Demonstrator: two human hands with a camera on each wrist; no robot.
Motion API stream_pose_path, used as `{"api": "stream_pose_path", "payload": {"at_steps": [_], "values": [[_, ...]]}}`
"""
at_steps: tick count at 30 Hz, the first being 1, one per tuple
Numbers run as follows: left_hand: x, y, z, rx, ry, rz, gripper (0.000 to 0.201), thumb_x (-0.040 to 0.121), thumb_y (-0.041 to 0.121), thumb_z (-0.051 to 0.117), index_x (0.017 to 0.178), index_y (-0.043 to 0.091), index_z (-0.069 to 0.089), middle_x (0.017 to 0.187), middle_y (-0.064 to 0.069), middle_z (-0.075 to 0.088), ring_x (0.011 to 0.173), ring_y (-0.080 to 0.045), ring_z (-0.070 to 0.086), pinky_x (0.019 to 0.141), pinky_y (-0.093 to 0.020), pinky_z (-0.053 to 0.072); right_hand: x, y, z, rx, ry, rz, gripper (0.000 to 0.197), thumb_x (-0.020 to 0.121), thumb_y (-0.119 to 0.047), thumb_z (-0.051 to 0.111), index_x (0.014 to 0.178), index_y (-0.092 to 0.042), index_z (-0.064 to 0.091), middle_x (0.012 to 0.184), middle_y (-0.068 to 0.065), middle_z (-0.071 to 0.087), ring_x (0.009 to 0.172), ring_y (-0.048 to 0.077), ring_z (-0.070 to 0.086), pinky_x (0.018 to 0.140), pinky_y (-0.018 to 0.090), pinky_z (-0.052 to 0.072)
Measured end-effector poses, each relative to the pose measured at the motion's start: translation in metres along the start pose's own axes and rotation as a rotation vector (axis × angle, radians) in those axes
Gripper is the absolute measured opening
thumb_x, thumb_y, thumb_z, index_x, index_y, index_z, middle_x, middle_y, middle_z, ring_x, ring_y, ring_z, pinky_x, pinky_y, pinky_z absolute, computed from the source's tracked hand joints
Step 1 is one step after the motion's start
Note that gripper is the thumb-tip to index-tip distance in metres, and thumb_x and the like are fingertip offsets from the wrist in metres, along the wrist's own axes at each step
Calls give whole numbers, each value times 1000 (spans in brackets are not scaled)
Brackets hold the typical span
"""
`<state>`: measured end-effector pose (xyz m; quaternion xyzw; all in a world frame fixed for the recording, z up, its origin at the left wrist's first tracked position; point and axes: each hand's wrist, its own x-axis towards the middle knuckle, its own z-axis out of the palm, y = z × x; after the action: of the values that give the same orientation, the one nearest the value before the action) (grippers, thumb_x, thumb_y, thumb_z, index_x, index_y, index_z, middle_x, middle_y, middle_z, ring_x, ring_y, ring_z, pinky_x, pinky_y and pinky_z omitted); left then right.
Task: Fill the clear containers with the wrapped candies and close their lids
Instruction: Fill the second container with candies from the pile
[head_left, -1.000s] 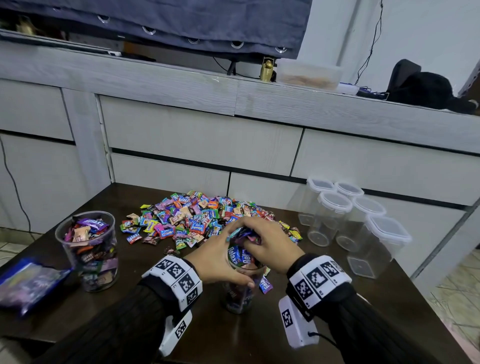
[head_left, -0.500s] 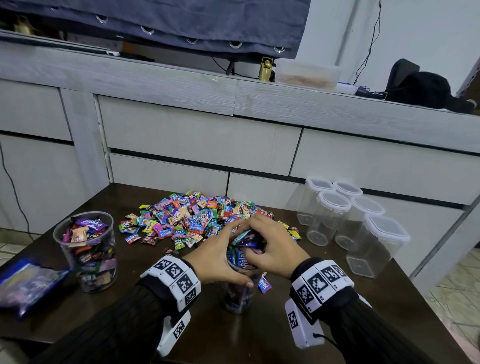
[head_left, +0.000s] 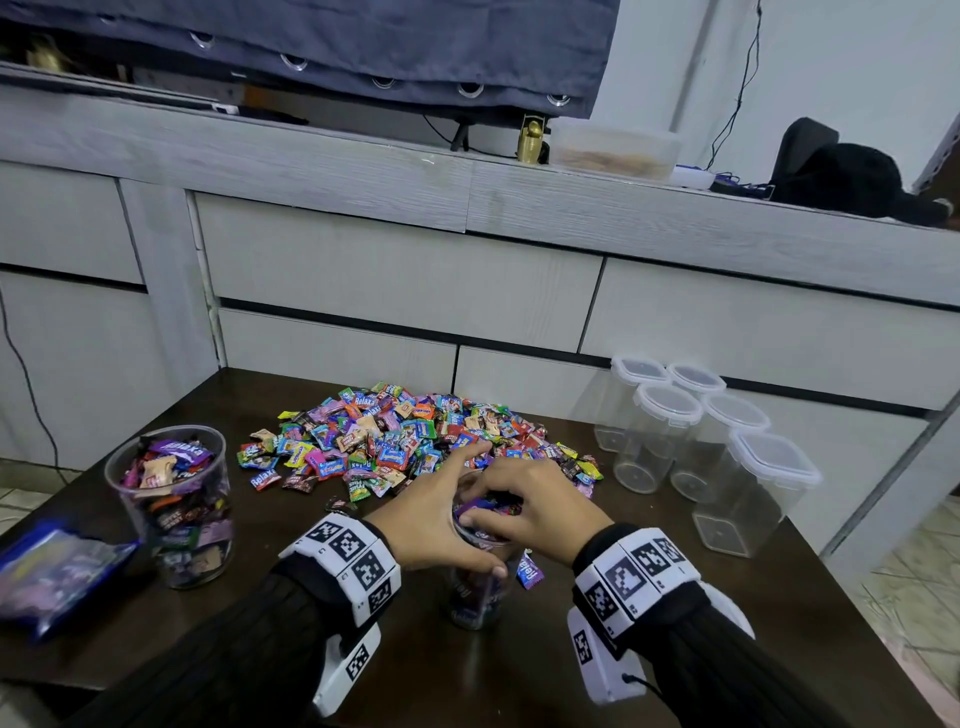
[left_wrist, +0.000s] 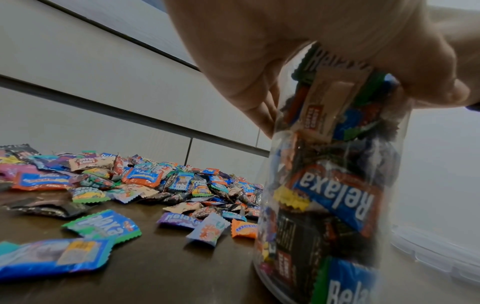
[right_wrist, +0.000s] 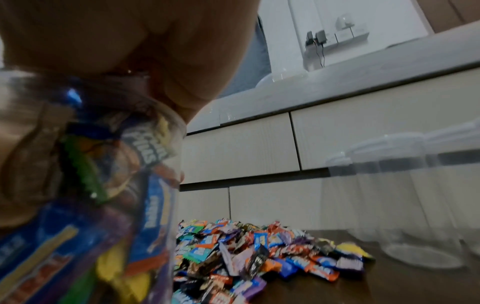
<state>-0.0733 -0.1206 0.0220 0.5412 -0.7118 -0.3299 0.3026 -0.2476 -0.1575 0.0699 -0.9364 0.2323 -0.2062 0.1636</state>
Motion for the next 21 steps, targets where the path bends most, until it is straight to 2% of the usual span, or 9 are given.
{"api": "stream_pose_path", "payload": {"at_steps": [4,6,8,10,13,15,18,19,21], "values": [[0,0,0,5,19,11,121,47,55,88,142,51,12,129,22,50,125,0,48,104,-18,39,3,0,-11,-27,-7,-37,35,74,-28,79,106,-16,70,105,0,68,99,11,59,87,17,41],[1,1,0,6,25,11,117,48,52,90,138,51,14,128,25,45,128,1,44,105,-18,37,5,0,-16,-26,18,-35,42,68,-28,82,106,-17,69,105,-1,67,98,12,58,86,18,41],[1,0,1,11,27,8,116,51,49,91,137,50,13,133,22,43,131,1,39,106,-20,34,6,-1,-20,-15,16,-6,49,64,-30,85,108,-18,67,106,-2,65,98,11,57,86,21,42],[2,-1,1,26,30,1,120,50,52,90,141,47,12,140,12,43,133,-1,37,107,-21,32,5,0,-23,32,21,30,54,61,-32,87,110,-20,66,106,-4,63,98,8,56,85,21,44],[2,-3,1,52,33,-3,122,49,54,90,142,46,10,141,9,45,131,-1,39,100,-8,30,3,-1,-27,169,73,105,50,64,-36,85,109,-25,66,104,-14,62,97,-1,57,81,17,47],[2,-4,1,37,29,-1,117,51,52,90,136,54,10,137,14,45,123,6,39,92,-2,28,3,1,-31,164,108,118,43,68,-38,82,106,-25,67,102,-15,64,90,-2,57,75,12,44],[0,-2,0,9,32,10,112,51,47,92,130,62,14,129,27,42,114,24,37,92,1,30,3,2,-37,87,-27,190,41,69,-36,82,107,-29,67,101,-10,67,79,3,60,68,14,46],[0,0,0,7,33,11,112,52,47,92,133,59,16,130,25,44,116,21,40,96,-3,34,3,0,-36,53,-87,210,43,68,-34,83,108,-29,67,101,-9,66,77,6,61,69,19,49],[-1,3,0,4,30,12,118,52,47,92,144,45,18,138,14,47,126,2,47,107,-23,40,5,-4,-31,-7,-151,216,47,68,-31,83,112,-26,66,97,-10,62,73,9,60,70,22,51]]}}
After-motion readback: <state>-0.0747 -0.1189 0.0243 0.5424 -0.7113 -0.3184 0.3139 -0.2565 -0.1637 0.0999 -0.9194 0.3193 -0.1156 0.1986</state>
